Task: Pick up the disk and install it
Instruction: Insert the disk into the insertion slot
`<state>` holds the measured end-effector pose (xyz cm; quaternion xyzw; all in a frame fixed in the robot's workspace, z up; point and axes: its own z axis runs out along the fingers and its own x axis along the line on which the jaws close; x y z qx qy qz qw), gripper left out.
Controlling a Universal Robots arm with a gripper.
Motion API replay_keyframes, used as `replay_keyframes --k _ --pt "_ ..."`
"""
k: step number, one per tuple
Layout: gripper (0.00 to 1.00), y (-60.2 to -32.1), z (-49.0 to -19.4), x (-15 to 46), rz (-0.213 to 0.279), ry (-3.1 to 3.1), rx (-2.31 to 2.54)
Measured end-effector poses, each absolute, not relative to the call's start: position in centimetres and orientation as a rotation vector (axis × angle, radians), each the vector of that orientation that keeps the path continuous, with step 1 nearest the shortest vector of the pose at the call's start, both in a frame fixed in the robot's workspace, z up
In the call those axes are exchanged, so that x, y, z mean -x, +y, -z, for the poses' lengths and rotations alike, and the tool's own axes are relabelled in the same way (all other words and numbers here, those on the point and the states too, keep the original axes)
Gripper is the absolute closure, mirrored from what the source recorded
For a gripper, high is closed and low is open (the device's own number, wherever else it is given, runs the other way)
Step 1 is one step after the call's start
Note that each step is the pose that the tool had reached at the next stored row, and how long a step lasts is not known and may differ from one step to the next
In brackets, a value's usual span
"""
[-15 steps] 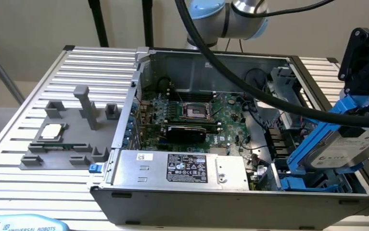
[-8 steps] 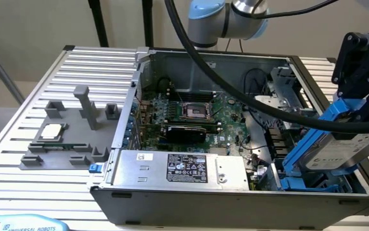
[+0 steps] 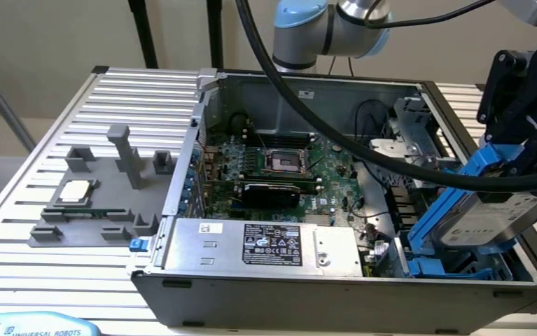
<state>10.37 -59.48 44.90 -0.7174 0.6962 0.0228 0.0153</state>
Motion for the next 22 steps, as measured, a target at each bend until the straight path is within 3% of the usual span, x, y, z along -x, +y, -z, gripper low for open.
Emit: replay_keyframes --k 22 --pt "0.67 -58.9 -43.7 -10.4 -0.073 2.220 2.181"
